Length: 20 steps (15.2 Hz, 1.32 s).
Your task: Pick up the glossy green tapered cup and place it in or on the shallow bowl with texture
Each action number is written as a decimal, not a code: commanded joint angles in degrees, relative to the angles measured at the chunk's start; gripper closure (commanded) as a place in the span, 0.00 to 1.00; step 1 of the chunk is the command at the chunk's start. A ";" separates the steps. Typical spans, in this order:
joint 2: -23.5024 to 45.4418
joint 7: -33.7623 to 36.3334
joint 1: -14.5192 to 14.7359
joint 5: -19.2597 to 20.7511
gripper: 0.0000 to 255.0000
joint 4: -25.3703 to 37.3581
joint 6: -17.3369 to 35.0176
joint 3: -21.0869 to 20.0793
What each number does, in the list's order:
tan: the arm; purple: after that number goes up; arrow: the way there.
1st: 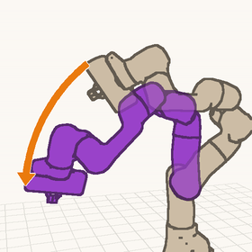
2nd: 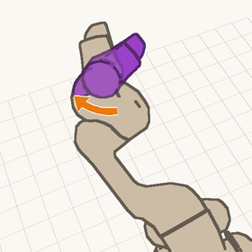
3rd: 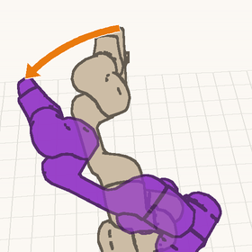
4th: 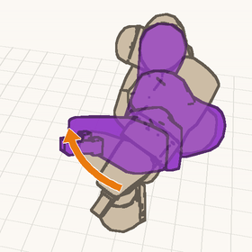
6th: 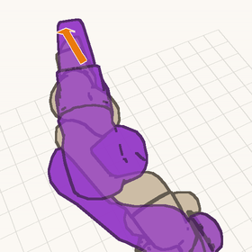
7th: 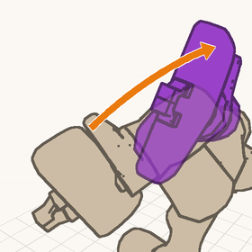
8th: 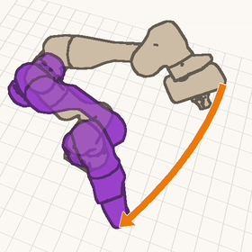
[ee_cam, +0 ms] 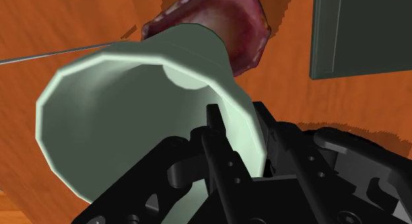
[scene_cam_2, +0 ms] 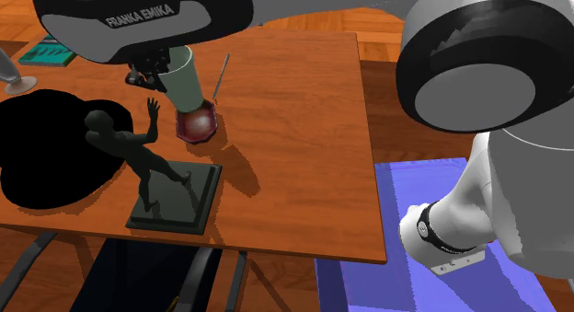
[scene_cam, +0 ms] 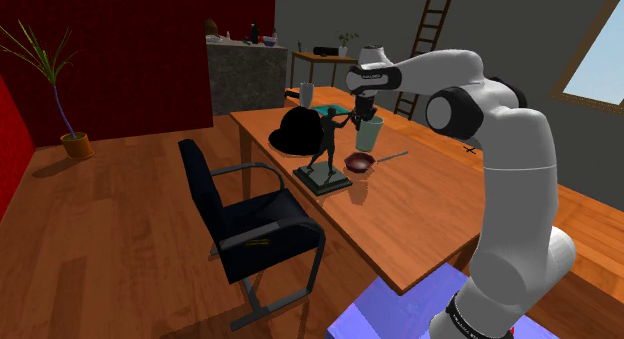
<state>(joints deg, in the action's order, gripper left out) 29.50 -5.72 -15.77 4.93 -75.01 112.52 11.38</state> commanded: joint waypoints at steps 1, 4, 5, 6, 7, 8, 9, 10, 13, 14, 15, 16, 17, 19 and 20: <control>0.08 0.16 0.01 0.05 1.00 -1.41 1.58 0.01; 0.37 0.45 0.05 0.11 1.00 -3.27 3.71 -0.01; 0.50 0.54 0.06 0.12 1.00 -3.85 4.40 -0.02; 0.63 0.64 0.07 0.14 1.00 -4.41 5.09 -0.03; 0.78 0.73 0.08 0.15 1.00 -4.94 5.77 -0.03; 0.92 0.80 0.09 0.16 1.00 -5.38 6.33 -0.04; 0.91 0.80 0.09 0.16 1.00 -5.39 6.33 -0.04; 0.92 0.80 0.09 0.16 1.00 -5.38 6.33 -0.04; 0.92 0.80 0.09 0.16 1.00 -5.38 6.33 -0.04; 0.92 0.80 0.09 0.16 1.00 -5.38 6.33 -0.04; 0.92 0.80 0.09 0.16 1.00 -5.38 6.33 -0.04; 0.90 0.80 0.09 0.16 0.00 -5.40 6.33 -0.04; 0.92 0.80 0.09 0.16 0.00 -5.39 6.34 -0.04; 0.92 0.80 0.09 0.16 0.00 -5.40 6.35 -0.04; 0.92 0.80 0.09 0.16 0.00 -5.40 6.35 -0.04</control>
<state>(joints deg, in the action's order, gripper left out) 30.41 -4.92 -15.68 5.09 -80.40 118.87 11.34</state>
